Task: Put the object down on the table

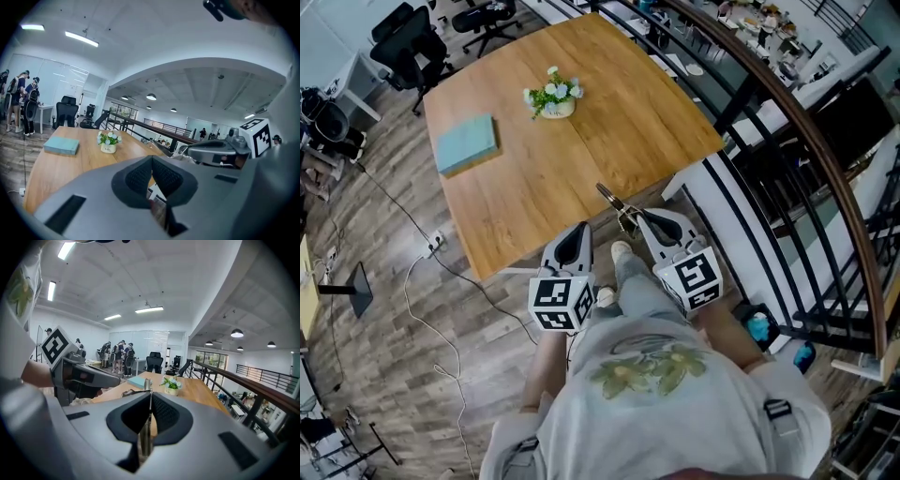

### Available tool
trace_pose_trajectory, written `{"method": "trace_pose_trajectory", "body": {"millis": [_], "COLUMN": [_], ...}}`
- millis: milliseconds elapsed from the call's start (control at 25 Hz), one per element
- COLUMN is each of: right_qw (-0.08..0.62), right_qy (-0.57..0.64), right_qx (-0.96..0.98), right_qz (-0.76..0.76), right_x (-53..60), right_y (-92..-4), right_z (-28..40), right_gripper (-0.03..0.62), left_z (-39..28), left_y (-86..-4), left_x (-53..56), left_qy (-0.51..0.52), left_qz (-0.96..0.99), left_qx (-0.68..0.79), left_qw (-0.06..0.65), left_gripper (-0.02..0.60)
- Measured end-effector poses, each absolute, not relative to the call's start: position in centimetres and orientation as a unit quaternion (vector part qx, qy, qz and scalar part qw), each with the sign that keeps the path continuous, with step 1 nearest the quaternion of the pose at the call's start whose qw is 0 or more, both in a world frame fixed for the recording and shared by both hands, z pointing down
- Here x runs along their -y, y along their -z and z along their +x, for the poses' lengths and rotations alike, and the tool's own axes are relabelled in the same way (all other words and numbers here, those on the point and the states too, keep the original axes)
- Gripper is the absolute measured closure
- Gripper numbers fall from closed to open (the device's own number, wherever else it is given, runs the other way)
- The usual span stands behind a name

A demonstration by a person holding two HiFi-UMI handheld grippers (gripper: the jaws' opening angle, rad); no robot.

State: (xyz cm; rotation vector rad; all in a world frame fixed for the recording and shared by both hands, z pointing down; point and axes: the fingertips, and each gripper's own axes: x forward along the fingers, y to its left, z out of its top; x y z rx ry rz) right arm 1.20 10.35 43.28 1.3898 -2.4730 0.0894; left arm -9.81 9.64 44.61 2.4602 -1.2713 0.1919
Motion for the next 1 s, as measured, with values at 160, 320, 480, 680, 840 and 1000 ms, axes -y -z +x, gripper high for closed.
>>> {"method": "trace_pose_trajectory", "body": {"millis": [160, 320, 480, 680, 840, 1000], "right_qw": [0.153, 0.148, 0.149, 0.146, 0.146, 0.145], "right_qy": [-0.034, -0.024, -0.014, 0.001, 0.006, 0.007], "right_qx": [0.861, 0.863, 0.865, 0.862, 0.86, 0.86], "right_qz": [0.484, 0.482, 0.48, 0.486, 0.489, 0.489], "right_x": [-8.7, -6.0, -2.9, 0.7, 3.3, 5.2], "right_y": [-43.7, -43.3, -42.8, -41.9, -41.5, -41.1], "right_z": [1.7, 1.7, 2.1, 3.1, 3.2, 3.5], "right_gripper": [0.58, 0.58, 0.58, 0.58, 0.58, 0.58], "left_z": [-9.6, -10.1, -10.1, -10.2, -10.6, -10.4], "left_y": [-44.9, -44.8, -44.4, -44.1, -44.4, -44.1], "left_x": [-8.4, -6.1, -3.5, -0.8, 1.2, 2.8], "left_qy": [-0.075, -0.075, -0.072, -0.072, -0.076, -0.077], "left_qz": [0.871, 0.867, 0.862, 0.858, 0.855, 0.854], "left_qx": [0.45, 0.459, 0.469, 0.478, 0.482, 0.483], "left_qw": [0.181, 0.177, 0.175, 0.174, 0.177, 0.177], "left_gripper": [0.565, 0.565, 0.565, 0.565, 0.565, 0.565]}}
